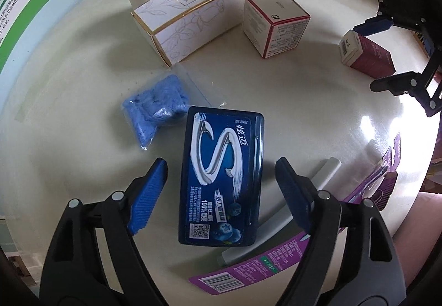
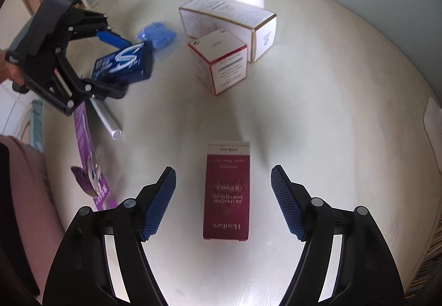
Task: Collect trash
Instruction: 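Grasp the navy blue tin with the left tool while the right tool grasps the pink box, then carry the navy tin and pink box to the trash bin and release both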
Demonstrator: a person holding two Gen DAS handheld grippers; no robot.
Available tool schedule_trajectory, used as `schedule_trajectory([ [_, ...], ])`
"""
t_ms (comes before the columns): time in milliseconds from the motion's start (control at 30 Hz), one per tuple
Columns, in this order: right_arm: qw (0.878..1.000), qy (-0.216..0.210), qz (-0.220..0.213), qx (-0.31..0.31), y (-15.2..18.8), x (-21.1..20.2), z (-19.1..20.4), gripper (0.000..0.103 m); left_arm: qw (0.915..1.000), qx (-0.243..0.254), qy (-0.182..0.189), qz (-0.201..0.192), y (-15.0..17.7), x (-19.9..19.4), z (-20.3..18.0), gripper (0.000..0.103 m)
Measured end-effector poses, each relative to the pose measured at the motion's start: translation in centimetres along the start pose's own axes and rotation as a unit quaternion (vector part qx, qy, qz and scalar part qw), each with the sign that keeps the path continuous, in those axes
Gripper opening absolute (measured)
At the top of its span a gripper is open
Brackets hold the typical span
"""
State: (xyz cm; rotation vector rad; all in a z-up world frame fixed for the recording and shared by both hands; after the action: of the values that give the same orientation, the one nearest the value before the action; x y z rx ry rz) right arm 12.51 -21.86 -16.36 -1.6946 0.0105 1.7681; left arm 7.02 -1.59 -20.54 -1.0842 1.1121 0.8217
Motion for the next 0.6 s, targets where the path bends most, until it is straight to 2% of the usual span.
schedule_trajectory([
  [33,1.000,0.005,0.003,-0.001,0.2,0.1,-0.1,0.066,1.0000,-0.003,0.004,-0.002,-0.2,0.0,0.0,0.068],
  [67,1.000,0.007,0.006,0.000,0.4,0.3,-0.3,0.054,0.9999,-0.005,0.009,-0.003,-0.5,0.1,-0.1,0.064],
  [100,1.000,0.016,0.001,0.000,0.4,0.1,-0.3,0.040,0.9999,-0.008,0.011,-0.005,-0.8,0.3,-0.1,0.053],
  [133,1.000,0.013,0.001,0.006,0.5,0.1,-0.5,0.032,0.9998,-0.009,0.015,-0.004,-1.0,0.3,-0.1,0.052],
  [267,1.000,0.010,-0.011,0.024,0.1,-0.8,-1.3,0.030,0.9998,-0.009,0.016,-0.006,-1.6,0.4,-0.5,0.052],
  [600,0.998,0.001,-0.041,0.037,-1.3,-3.2,-2.0,0.030,0.9989,-0.016,0.005,-0.043,-3.3,-3.3,-0.9,0.051],
])
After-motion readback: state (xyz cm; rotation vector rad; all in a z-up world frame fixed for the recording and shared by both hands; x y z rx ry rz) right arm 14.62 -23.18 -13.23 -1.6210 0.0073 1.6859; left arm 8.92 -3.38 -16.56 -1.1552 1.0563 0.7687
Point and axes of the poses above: each gripper's, at about its wrist camera, not at the fingertips, and x roughly the way its jaws point, z to its left, y to its underside, the point moved 5 cm from there along x, roughly the way its jaws point, and after that the axes turned 3 degrees about -y, right-handed, at the moved point
